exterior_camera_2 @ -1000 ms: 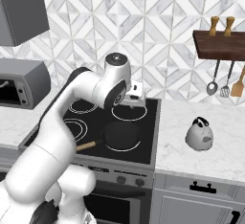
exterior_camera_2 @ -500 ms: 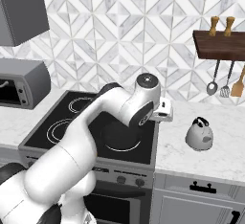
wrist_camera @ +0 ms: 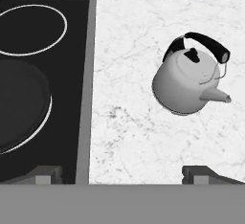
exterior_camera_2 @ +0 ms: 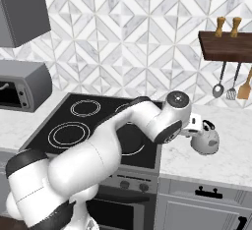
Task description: Pick the kettle from the counter and place it on a stove burner. Then turn the burner on.
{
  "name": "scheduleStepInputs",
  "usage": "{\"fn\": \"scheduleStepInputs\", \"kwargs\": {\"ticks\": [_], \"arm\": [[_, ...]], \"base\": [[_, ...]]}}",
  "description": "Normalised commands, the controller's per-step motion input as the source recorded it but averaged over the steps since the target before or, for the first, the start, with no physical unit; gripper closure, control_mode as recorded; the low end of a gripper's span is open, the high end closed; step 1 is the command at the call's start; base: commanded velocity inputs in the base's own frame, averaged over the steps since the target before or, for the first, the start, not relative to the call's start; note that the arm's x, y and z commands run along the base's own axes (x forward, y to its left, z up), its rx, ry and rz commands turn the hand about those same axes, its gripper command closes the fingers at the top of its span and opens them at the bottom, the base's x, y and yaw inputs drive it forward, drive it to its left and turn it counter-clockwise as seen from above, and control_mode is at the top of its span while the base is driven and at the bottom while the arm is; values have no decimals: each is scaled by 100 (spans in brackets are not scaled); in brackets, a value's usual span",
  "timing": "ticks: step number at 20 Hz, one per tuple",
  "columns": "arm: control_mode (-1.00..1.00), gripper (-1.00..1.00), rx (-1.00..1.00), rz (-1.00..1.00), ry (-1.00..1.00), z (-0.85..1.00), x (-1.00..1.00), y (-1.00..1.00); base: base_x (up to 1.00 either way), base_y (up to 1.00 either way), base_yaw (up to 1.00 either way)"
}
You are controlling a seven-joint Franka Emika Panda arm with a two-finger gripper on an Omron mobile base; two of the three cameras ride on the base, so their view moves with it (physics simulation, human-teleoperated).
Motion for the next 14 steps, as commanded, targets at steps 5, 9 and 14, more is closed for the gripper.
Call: {"fn": "scheduleStepInputs", "kwargs": {"ticks": [5,9,14], "arm": [[-100,-100,-2,0,0,-8,8,-74],[-100,-100,-1,0,0,-8,22,-59],[-100,-100,0,0,0,-6,30,-35]], "base": [[0,0,0],[0,0,0],[0,0,0]]}}
